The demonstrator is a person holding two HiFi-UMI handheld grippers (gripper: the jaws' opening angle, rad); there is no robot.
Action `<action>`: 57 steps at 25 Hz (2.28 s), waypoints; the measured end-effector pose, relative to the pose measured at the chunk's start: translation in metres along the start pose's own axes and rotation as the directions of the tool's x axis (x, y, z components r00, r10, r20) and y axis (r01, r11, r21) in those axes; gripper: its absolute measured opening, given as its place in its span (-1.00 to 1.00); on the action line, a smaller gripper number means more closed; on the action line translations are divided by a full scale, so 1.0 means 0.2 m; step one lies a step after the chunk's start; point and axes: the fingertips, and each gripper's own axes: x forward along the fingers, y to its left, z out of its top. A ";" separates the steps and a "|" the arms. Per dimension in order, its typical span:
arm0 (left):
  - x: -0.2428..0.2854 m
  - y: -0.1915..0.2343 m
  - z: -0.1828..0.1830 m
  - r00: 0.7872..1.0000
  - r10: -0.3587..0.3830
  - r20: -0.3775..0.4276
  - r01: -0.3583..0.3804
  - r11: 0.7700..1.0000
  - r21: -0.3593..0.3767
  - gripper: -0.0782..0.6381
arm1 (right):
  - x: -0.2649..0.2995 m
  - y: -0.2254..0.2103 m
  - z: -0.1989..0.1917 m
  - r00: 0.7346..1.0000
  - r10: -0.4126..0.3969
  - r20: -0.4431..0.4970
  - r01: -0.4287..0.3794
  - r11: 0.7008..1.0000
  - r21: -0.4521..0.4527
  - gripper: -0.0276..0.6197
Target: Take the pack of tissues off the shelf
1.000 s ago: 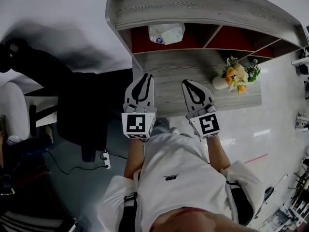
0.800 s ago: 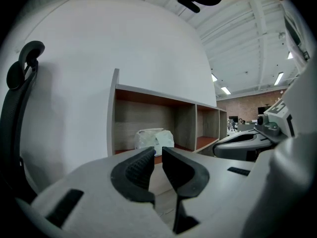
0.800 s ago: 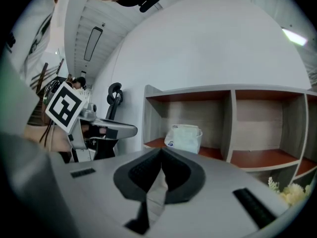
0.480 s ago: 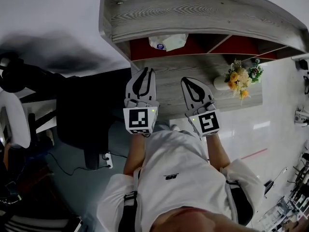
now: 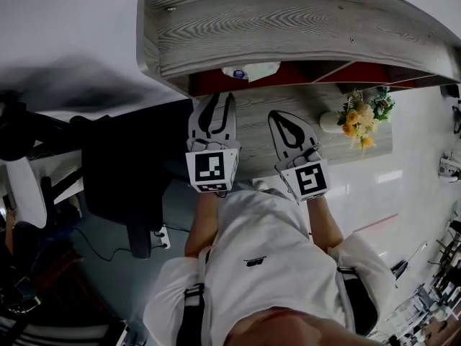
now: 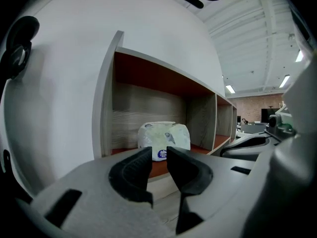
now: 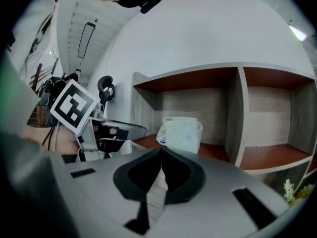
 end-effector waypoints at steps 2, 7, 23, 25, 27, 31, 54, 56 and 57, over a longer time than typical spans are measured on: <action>0.04 0.01 -0.01 1.000 0.009 -0.002 -0.009 1.000 -0.012 -0.52 | 0.02 -0.01 -0.01 1.000 -0.001 -0.004 0.001 1.000 -0.002 -0.83; 0.12 0.03 -0.01 1.000 0.019 -0.013 -0.019 1.000 -0.001 -0.52 | 0.06 -0.05 -0.02 1.000 -0.012 -0.009 0.012 1.000 0.016 -0.83; 0.26 0.12 -0.05 0.995 0.087 -0.057 -0.089 0.995 -0.036 -0.52 | 0.13 -0.10 -0.05 1.000 -0.010 -0.014 0.010 0.999 0.038 -0.83; 0.28 0.14 -0.06 0.993 0.100 -0.064 -0.102 0.994 -0.036 -0.52 | 0.13 -0.11 -0.05 1.000 -0.010 -0.016 0.010 0.999 0.041 -0.83; 0.28 0.14 -0.05 0.991 0.112 -0.070 -0.114 0.993 -0.023 -0.52 | 0.13 -0.12 -0.06 1.000 -0.010 -0.021 0.011 0.999 0.043 -0.83; 0.30 0.15 -0.07 0.986 0.132 -0.103 -0.134 0.991 -0.007 -0.52 | 0.13 -0.13 -0.06 1.000 -0.008 -0.018 0.009 0.999 0.041 -0.83; 0.29 0.10 -0.11 0.981 0.104 -0.166 -0.103 0.995 0.016 -0.70 | 0.04 -0.14 -0.04 1.000 -0.023 -0.003 0.023 0.999 0.035 -0.83; 0.28 0.09 -0.11 0.983 0.092 -0.157 -0.091 0.996 0.016 -0.70 | 0.03 -0.14 -0.03 1.000 -0.026 0.000 0.026 0.999 0.031 -0.83; 0.27 0.08 -0.10 0.984 0.088 -0.153 -0.086 0.996 0.017 -0.70 | 0.02 -0.15 -0.03 1.000 -0.027 0.002 0.027 0.999 0.028 -0.83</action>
